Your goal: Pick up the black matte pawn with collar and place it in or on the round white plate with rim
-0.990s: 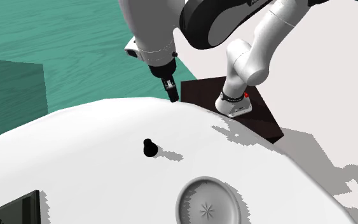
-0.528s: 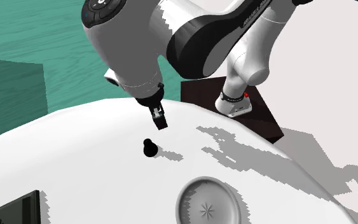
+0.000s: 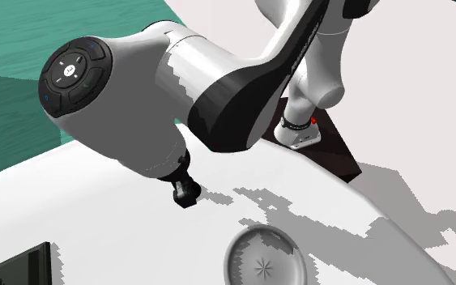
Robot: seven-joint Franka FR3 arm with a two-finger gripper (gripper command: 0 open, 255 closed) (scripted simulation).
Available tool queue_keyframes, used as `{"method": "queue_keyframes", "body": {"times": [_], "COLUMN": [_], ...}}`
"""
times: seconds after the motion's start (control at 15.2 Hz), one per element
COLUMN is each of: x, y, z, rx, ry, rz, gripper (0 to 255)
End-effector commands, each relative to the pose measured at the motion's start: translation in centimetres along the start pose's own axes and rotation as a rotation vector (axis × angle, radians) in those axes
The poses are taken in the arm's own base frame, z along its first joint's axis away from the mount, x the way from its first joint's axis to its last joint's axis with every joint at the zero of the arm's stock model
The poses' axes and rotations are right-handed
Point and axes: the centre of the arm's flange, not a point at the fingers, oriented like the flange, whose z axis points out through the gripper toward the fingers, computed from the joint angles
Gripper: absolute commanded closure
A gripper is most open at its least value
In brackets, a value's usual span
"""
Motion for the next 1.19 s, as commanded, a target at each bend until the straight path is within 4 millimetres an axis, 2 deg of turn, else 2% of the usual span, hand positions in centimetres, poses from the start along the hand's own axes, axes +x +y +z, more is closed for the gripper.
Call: {"method": "queue_keyframes", "body": {"times": [0.0,0.4,0.92,0.99,1.12], "x": [0.5,0.5,0.5,0.5,0.5], "y": [-0.5,-0.5,-0.5,-0.5,-0.5], "z": [0.7,3.7,3.7,3.7,3.7], "rx": [-0.002,-0.002,-0.002,-0.002,-0.002], "ry": [0.002,0.002,0.002,0.002,0.002], "rz": [0.001,0.001,0.001,0.001,0.001], "gripper": [0,0,0,255,255]}}
